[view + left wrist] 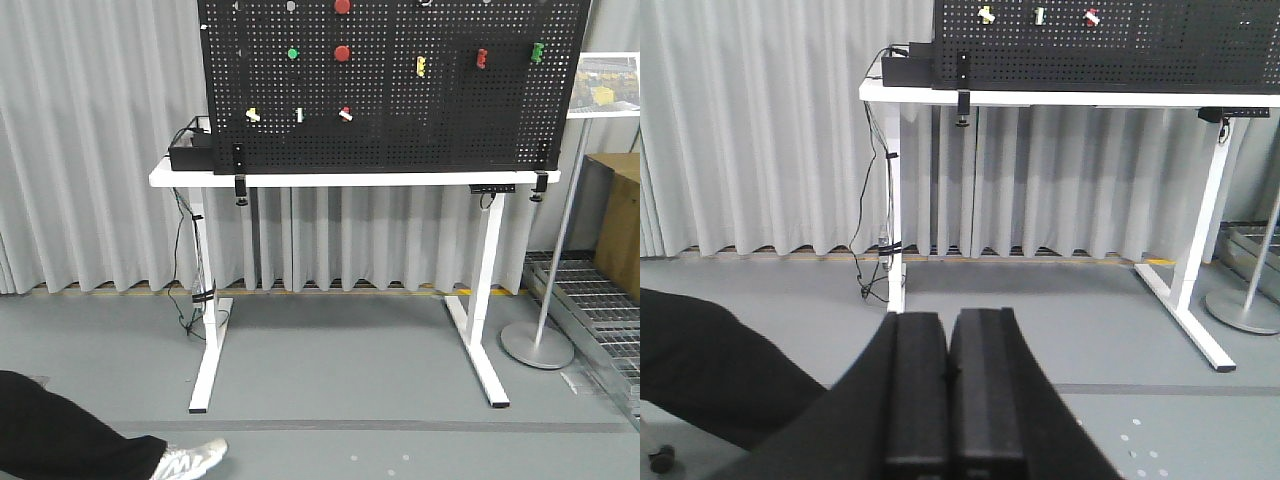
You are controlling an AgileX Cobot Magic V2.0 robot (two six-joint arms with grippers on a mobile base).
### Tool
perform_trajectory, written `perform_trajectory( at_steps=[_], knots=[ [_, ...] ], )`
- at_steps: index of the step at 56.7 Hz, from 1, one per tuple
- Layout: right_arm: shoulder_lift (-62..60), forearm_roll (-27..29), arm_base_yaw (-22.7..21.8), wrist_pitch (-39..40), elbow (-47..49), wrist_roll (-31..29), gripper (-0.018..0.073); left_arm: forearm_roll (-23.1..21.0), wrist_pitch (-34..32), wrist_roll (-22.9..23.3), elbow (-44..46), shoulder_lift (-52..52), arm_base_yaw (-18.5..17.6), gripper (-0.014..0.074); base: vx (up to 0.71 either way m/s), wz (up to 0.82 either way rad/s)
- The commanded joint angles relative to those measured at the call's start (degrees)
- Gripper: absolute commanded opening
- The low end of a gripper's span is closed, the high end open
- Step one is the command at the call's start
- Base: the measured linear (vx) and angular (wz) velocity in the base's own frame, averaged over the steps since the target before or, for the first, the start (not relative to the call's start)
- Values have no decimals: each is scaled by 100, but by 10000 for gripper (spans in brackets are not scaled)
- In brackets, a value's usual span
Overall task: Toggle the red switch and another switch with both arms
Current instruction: 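Drive the base forward up to the black pegboard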
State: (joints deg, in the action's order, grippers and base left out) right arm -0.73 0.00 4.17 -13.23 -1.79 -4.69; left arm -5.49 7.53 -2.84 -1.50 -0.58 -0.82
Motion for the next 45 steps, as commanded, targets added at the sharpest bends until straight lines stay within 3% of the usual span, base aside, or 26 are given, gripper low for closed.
perform_trajectory(
  at_steps=[1,45],
  knots=[
    [-60,0,-34,474,-29,-22,-6,-21,-433,33,-99,-48,12,3,0,0],
    [-60,0,-34,474,-29,-22,-6,-21,-433,33,-99,-48,12,3,1,-1]
  ],
)
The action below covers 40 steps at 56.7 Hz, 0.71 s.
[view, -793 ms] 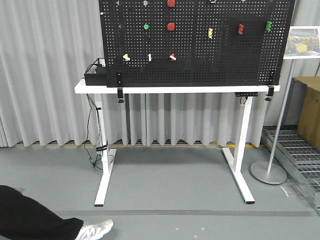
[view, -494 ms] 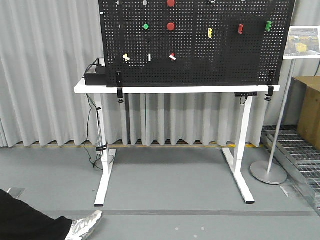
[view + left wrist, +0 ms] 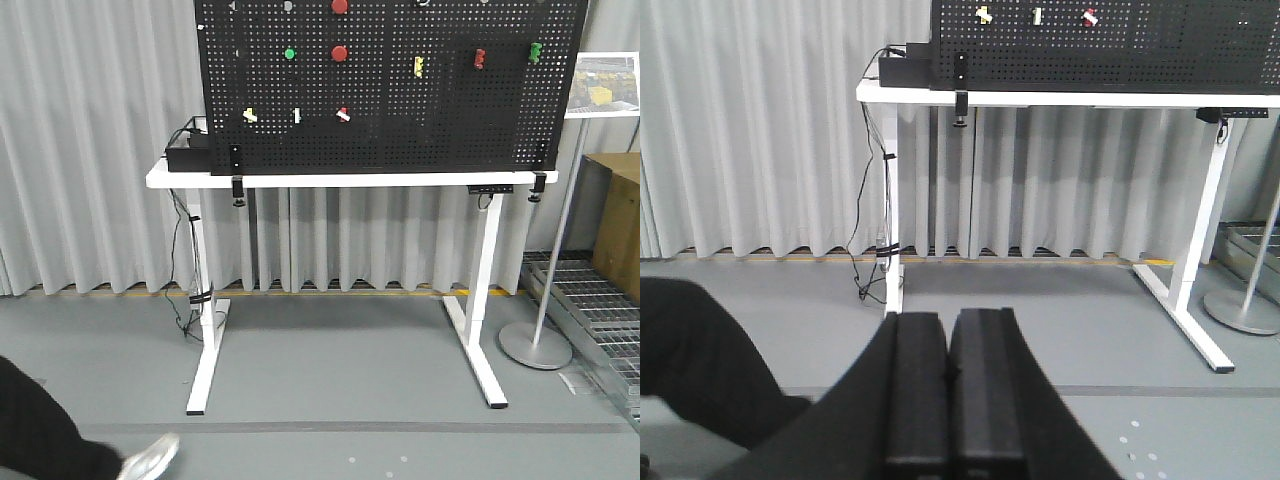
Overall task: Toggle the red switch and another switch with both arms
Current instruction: 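Drive the base forward up to the black pegboard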
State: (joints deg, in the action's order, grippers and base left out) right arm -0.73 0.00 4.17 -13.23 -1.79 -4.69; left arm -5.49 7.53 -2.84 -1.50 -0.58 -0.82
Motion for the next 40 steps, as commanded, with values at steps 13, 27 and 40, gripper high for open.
perform_trajectory(
  at_steps=[13,27,40],
  knots=[
    [-60,0,-34,474,-29,-22,-6,-21,-433,33,-99,-48,12,3,10,-6],
    [-60,0,-34,474,-29,-22,-6,-21,-433,33,-99,-48,12,3,21,-1],
    [-60,0,-34,474,-29,-22,-6,-21,-433,33,-99,-48,12,3,25,-1]
  ],
)
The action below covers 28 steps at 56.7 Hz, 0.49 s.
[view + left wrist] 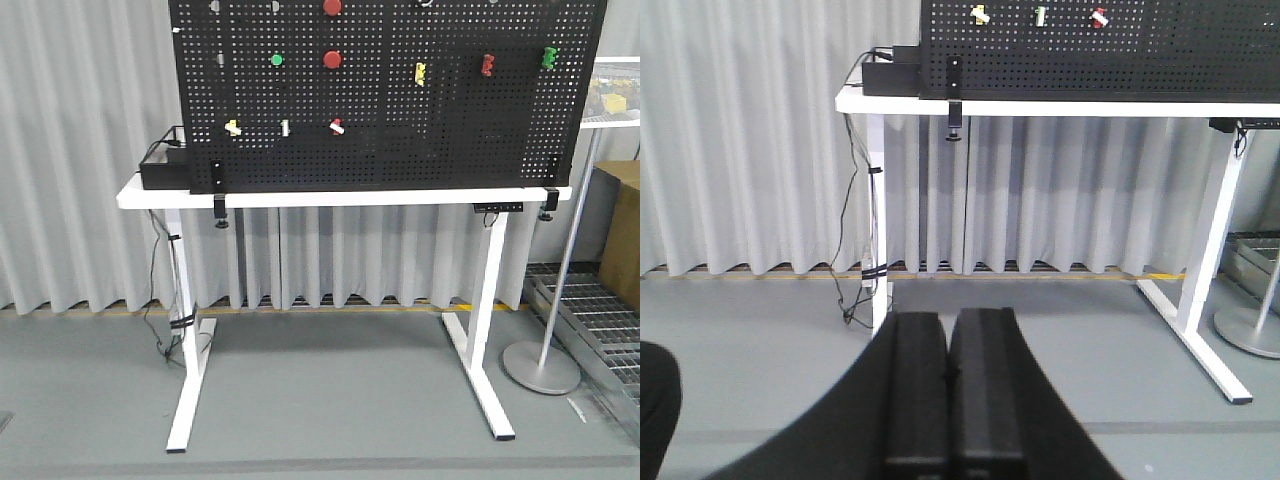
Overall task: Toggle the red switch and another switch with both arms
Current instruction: 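Drive the base forward up to the black pegboard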
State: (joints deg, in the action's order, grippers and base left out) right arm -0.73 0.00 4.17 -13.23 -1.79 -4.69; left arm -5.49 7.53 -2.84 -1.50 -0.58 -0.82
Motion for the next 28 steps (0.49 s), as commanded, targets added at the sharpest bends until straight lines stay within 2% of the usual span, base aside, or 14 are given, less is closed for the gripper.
perform_trajectory(
  at_steps=[1,28],
  knots=[
    [-60,0,-34,474,-29,-22,-6,-21,-433,33,-99,-48,12,3,28,-8],
    [-60,0,-34,474,-29,-22,-6,-21,-433,33,-99,-48,12,3,36,-4]
  ],
)
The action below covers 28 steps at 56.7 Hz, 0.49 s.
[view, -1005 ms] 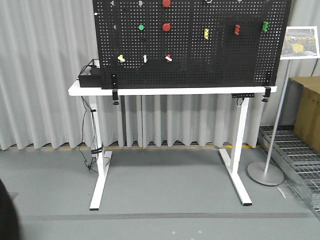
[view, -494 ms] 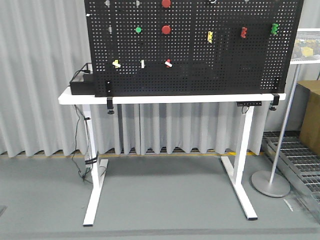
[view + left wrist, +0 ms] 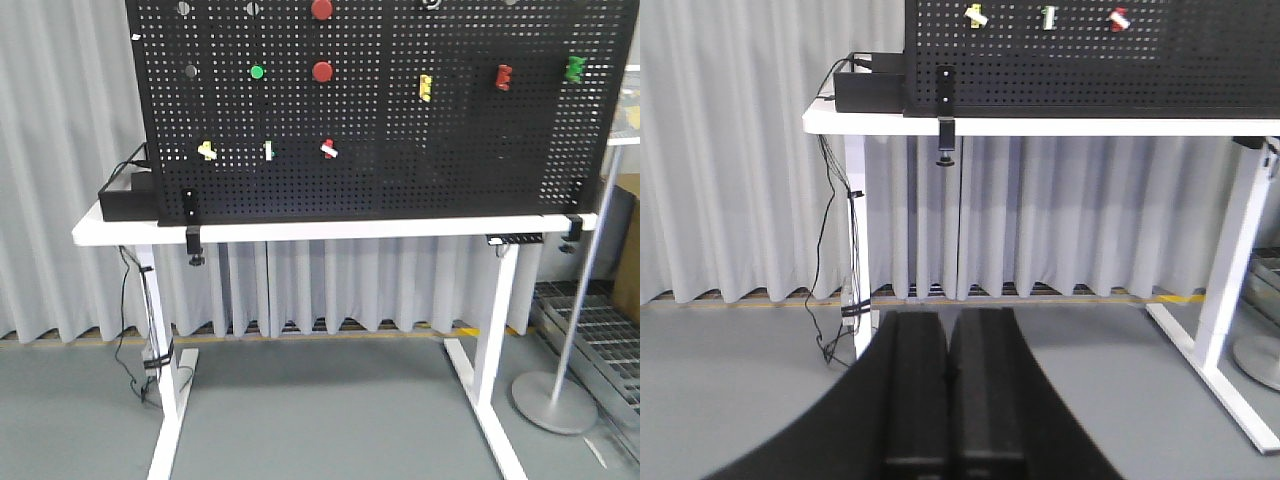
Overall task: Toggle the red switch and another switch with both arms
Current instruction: 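Drive the base forward up to the black pegboard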
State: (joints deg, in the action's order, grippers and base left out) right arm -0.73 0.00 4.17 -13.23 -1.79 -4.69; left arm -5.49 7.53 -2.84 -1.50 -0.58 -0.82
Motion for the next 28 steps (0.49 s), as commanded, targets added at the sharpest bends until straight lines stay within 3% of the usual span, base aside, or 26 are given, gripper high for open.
perform_trajectory(
  at_steps=[1,28],
  knots=[
    [-60,0,-34,474,-29,-22,-6,-21,-433,33,-99,-48,12,3,39,3],
    [-60,0,-34,474,-29,-22,-6,-21,-433,33,-99,-48,12,3,37,4]
  ],
)
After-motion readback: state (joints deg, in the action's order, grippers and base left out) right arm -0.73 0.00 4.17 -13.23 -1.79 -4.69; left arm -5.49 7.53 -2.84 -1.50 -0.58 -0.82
